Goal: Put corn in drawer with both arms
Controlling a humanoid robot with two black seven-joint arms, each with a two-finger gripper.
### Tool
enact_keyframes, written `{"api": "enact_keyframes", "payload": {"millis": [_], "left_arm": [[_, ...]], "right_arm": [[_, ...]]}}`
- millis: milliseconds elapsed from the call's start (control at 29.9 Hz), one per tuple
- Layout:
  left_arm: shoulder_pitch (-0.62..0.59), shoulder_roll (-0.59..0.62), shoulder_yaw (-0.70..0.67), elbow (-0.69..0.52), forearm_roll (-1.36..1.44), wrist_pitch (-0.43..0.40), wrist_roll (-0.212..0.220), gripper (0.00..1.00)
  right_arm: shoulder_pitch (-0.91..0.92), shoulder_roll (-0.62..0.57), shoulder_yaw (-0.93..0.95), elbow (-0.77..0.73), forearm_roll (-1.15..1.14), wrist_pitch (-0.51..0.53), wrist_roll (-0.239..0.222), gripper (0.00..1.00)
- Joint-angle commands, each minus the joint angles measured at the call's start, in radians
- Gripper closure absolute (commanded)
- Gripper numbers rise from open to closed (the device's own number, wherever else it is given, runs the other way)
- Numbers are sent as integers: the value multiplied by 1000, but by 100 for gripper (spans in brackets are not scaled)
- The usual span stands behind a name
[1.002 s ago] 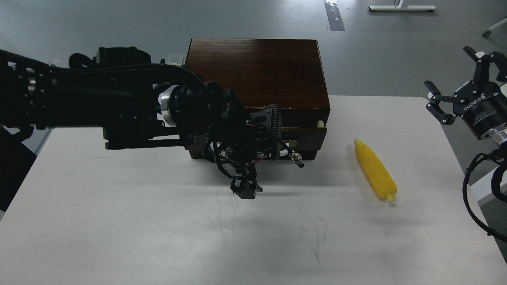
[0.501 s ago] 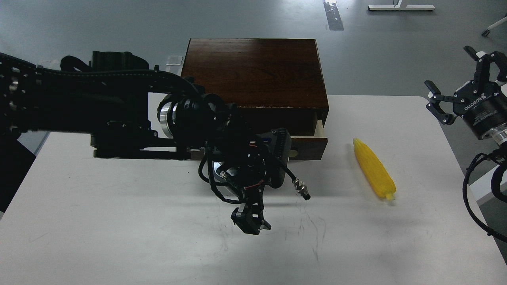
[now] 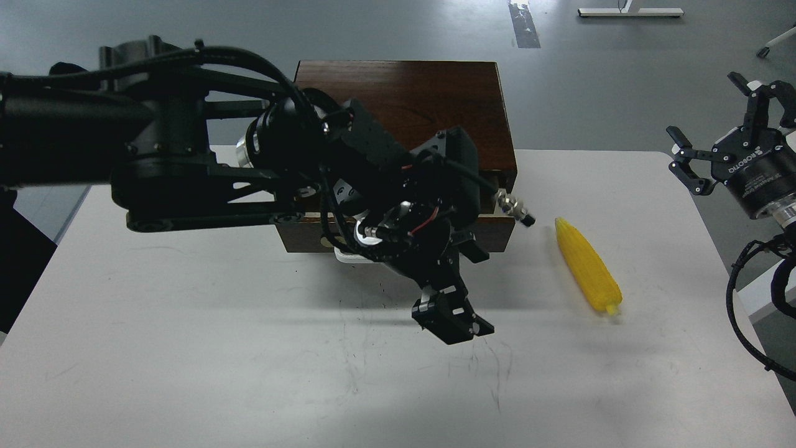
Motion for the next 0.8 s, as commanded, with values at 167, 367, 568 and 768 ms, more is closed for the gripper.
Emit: {"api": "enact_keyframes", "payload": {"millis": [167, 367, 568, 768], "left_arm": [[249, 161, -244, 135, -740, 0, 0, 2], [459, 241, -406, 158, -955, 0, 0, 2], [615, 324, -433, 160, -1068, 61, 0, 2], [709, 382, -433, 253, -1193, 127, 0, 2]], "right_arm": [[0, 0, 0, 0, 0, 0, 0, 0], [0, -15, -3, 0, 0, 0, 0, 0], [0, -37, -6, 2, -26, 0, 0, 0], [22, -86, -6, 2, -182, 0, 29, 0]]}}
